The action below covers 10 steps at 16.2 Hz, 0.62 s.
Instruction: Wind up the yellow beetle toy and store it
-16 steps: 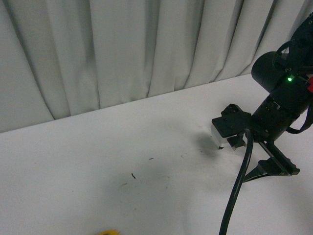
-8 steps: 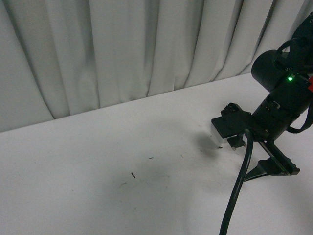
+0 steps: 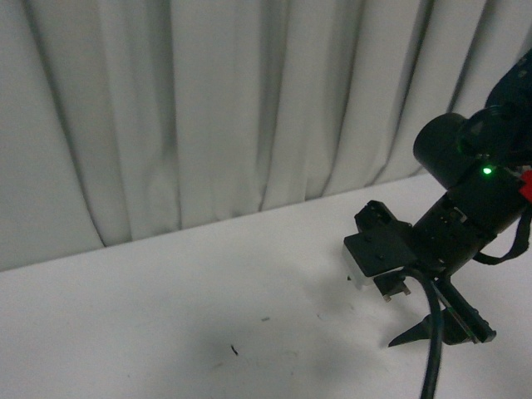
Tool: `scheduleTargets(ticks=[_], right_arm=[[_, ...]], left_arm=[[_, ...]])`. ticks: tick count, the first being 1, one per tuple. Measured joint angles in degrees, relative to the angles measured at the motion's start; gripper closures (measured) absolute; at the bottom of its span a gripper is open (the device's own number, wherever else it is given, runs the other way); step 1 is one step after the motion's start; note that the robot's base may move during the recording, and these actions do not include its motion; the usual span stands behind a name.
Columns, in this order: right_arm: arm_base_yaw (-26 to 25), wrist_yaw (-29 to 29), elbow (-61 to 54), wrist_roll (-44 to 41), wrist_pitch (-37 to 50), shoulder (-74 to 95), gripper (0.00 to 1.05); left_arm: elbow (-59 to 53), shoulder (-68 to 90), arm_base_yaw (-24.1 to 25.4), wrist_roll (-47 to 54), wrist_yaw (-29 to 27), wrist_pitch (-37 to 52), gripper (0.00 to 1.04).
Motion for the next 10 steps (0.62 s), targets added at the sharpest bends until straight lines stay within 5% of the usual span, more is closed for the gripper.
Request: scheduleTargets(ticks=[6, 8, 10], right_arm=[[-0.31, -0.98, 2.58, -0.55, -0.15, -14.25, 0.07], [1.42, 11.21, -14.73, 23.61, 41.42, -22.53, 0.26], [3.45, 15.52, -32.70, 59.25, 68.19, -34.56, 0.51]], left_arm=[[0.00, 0.00, 0.00, 0.00, 0.00, 0.00, 0.07], [0.00, 0.00, 0.00, 0.02, 0.00, 0.00, 0.07], [0.00, 0.00, 0.00, 0.00, 0.00, 0.00, 0.07]])
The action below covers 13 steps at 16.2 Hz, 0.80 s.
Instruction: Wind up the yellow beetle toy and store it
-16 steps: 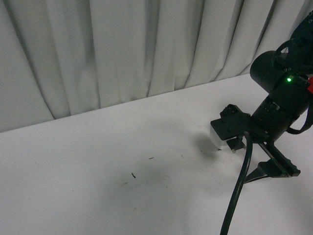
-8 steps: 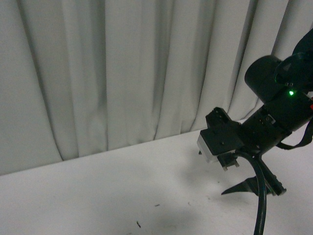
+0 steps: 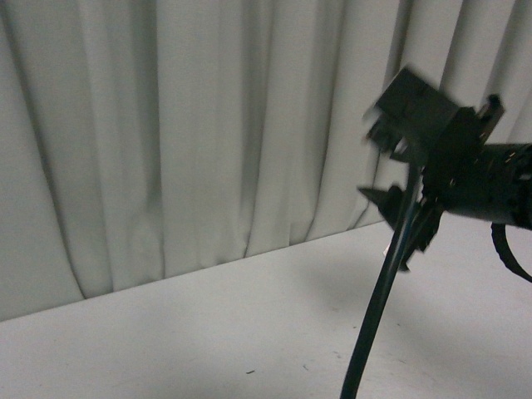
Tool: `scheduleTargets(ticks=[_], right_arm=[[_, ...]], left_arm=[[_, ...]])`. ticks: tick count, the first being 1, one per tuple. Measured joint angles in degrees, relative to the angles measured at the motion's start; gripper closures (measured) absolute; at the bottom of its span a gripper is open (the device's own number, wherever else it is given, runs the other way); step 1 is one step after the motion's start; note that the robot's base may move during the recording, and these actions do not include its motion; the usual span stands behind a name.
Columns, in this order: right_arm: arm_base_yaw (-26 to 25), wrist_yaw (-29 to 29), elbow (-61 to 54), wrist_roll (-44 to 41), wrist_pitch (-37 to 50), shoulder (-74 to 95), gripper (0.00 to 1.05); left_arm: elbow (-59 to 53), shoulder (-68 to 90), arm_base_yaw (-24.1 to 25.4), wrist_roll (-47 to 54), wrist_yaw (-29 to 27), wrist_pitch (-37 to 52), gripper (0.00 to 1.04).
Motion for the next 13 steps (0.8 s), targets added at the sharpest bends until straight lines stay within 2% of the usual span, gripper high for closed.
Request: scheduleTargets(ticks=[1, 2, 4, 5, 7, 8, 9, 13], right_arm=[[1.05, 1.16, -3.21, 15.96, 2.49, -7.69, 0.64], [2.05, 2.05, -5.57, 25.31, 2.73, -13.62, 0.74], [3.67, 3.85, -10.99, 35.21, 2.05, -18.93, 1.00], [4.44, 4.68, -13.51, 36.83, 1.27, -20.59, 1.03], [5.62, 5.86, -16.24, 38.27, 0.28, -25.83, 1.03], [8.41, 9.29, -17.51, 38.62, -0.77, -28.44, 1.03], [10.14, 9.73, -18.84, 38.66, -2.08, -30.27, 1.03], [10.45, 10.36, -22.25, 38.75, -7.87, -39.60, 1.03]], left_arm=[[0.00, 0.00, 0.00, 0.00, 0.00, -0.02, 0.07], [-0.02, 0.00, 0.00, 0.00, 0.00, 0.00, 0.07], [0.00, 0.00, 0.00, 0.00, 0.00, 0.00, 0.07], [0.00, 0.00, 0.00, -0.02, 0.11, 0.00, 0.07], [0.00, 0.00, 0.00, -0.02, 0.00, -0.02, 0.07], [0.00, 0.00, 0.00, -0.02, 0.00, -0.02, 0.07], [0.00, 0.00, 0.00, -0.02, 0.07, -0.02, 0.07], [0.00, 0.00, 0.00, -0.02, 0.02, 0.00, 0.07]])
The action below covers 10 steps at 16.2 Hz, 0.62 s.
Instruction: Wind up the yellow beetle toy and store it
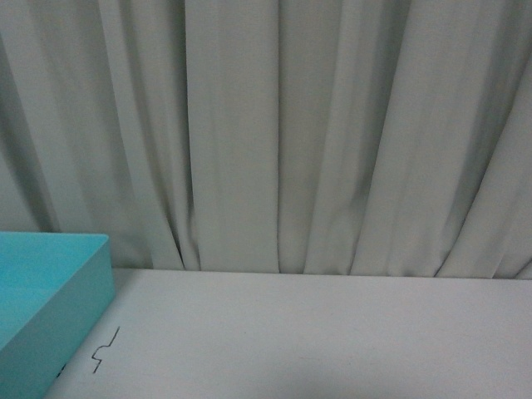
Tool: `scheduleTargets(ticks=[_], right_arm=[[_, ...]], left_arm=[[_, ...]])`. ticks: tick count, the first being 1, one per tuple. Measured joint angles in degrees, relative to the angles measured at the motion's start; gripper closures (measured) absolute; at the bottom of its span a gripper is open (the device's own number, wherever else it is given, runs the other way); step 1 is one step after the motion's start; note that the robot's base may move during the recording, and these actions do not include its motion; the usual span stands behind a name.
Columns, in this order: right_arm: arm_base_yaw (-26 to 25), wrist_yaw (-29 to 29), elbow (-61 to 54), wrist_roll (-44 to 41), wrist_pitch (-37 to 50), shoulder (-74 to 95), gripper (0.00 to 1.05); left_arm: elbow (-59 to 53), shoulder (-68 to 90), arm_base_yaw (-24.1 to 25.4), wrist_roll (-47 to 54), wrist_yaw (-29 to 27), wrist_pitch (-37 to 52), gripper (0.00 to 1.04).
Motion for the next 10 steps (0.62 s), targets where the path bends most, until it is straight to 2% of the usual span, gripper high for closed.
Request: scheduleTargets(ticks=[1, 2, 10], right_arm=[[0.00, -0.02, -0.59, 0.00, -1.95, -2.19, 1.03], [0.00, 0.00, -2.29, 0.04, 1.44, -2.54, 1.03], [0.00, 0.04, -2.86, 0.09, -14.86, -18.91, 1.03]], left_arm=[[0.00, 0.00, 0.00, 0.00, -0.02, 0.00, 0.07], [0.00, 0.00, 0.00, 0.00, -0.02, 0.00, 0.07], [0.00, 0.00, 0.00, 0.00, -0.02, 0.00, 0.07]])
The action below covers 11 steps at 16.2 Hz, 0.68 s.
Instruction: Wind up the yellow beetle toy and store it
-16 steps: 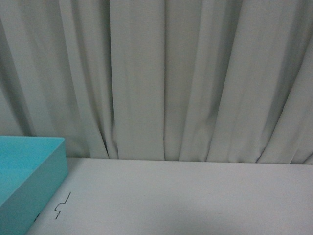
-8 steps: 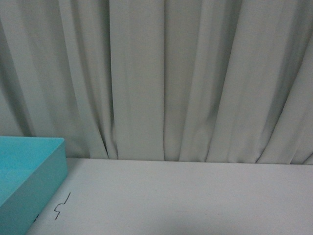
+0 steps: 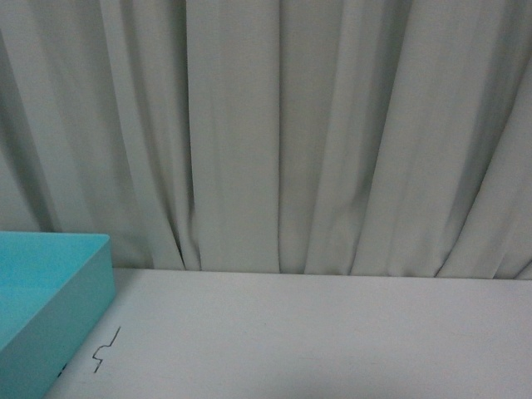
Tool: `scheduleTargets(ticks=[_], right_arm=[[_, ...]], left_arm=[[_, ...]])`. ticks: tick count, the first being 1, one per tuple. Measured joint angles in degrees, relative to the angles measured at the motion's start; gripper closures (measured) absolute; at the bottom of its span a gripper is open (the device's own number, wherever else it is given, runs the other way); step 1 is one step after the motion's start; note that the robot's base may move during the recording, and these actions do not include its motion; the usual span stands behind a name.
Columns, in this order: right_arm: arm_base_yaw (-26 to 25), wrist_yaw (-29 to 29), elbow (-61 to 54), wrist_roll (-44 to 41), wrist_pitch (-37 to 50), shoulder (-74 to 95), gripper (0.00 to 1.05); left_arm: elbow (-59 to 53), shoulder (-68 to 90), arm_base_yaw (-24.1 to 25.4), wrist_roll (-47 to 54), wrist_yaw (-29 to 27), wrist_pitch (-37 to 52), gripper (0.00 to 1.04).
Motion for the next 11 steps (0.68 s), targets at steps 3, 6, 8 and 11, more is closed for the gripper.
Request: scheduleTargets(ticks=[3, 6, 8, 11], right_arm=[[0.00, 0.00, 0.00, 0.00, -4.09, -4.09, 1.03], [0.00, -0.02, 0.00, 0.02, -7.67, -7.61, 1.03], [0.00, 0.04, 0.04, 0.02, -12.13, -10.99, 1.03], [-0.22, 0.13, 0.02, 0.00, -19.50, -18.71, 1.01]], left_arm=[[-0.02, 0.00, 0.00, 0.00, 0.00, 0.00, 0.07], [0.00, 0.00, 0.00, 0.00, 0.00, 0.00, 0.07], [0.00, 0.00, 0.00, 0.00, 0.02, 0.00, 0.07], [0.00, 0.00, 0.00, -0.02, 0.07, 0.02, 0.07]])
